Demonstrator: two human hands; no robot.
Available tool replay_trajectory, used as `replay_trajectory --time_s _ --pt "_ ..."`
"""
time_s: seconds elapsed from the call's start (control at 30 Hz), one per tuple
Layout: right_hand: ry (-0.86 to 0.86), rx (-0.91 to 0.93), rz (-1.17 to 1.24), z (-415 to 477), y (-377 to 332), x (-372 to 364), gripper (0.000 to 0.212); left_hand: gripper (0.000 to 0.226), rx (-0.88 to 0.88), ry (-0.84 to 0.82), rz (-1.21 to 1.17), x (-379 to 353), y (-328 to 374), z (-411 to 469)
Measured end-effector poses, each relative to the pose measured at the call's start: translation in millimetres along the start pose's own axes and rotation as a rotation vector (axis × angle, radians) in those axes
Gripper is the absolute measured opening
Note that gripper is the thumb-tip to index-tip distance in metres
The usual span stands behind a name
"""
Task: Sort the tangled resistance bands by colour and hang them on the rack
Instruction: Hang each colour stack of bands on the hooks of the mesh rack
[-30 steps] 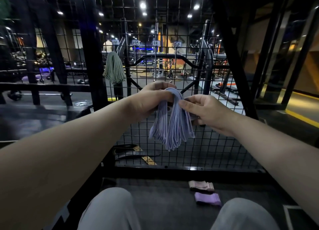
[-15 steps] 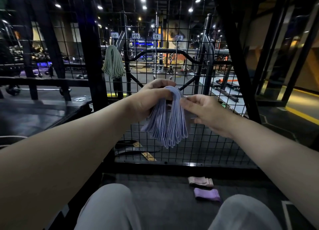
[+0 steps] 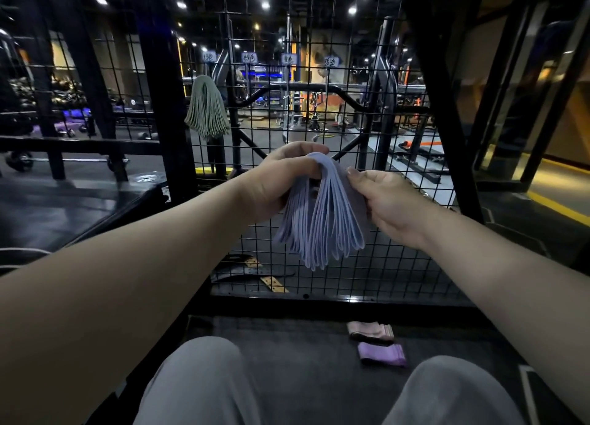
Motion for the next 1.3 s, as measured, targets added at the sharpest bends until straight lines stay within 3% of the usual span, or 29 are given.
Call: replay_trajectory --time_s 0.2,0.33,0.43,0.77,0.87,0.97,1.13,1.3 --pt "0.002 -0.030 0.044 0.3 5.8 4.3 0.050 0.042 -0.003 0.012 -0.022 2.4 -3.3 0.1" --pt "-0.087 -0.103 0.064 0.4 13.3 1.1 0.044 0.035 0.005 0.004 0.000 1.7 -3.9 -0.9" --pt "-0.127 -0.119 0.055 0.0 16.6 0.3 0.042 0.049 0.014 -0.011 -0.006 0.3 -3.7 -1.7" --pt "-0.120 -0.166 0.041 -2.4 28.6 5.9 0.030 0.049 0.046 -0.025 -0.003 3.2 -11.2 -3.2" --pt "-0.068 -0.074 -0.013 1.6 25.7 3.1 0.028 0.044 0.054 -0.021 0.083 1.5 -16.4 -2.3" --pt "-0.094 0.071 -0.206 3.2 10.4 1.7 0.059 0.051 0.064 -0.025 0.117 1.0 -16.6 0.3" --pt "-0.120 0.166 -0.409 4.3 -16.3 -4.5 0.084 0.051 0.055 -0.042 0.098 2.9 -13.5 2.0" --pt "-0.075 0.216 -0.482 10.4 -34.0 -0.5 0.053 0.055 0.048 -0.027 0.077 6.8 -7.1 0.2"
Point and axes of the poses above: each hand's wrist, its own z-axis towards the middle knuckle, its own x-axis out of the back of the hand, y = z × x, the point moved 4 cm from there along z, towards the middle knuckle, and after that the axes turned 11 degrees about -x, right-handed, at the moved point
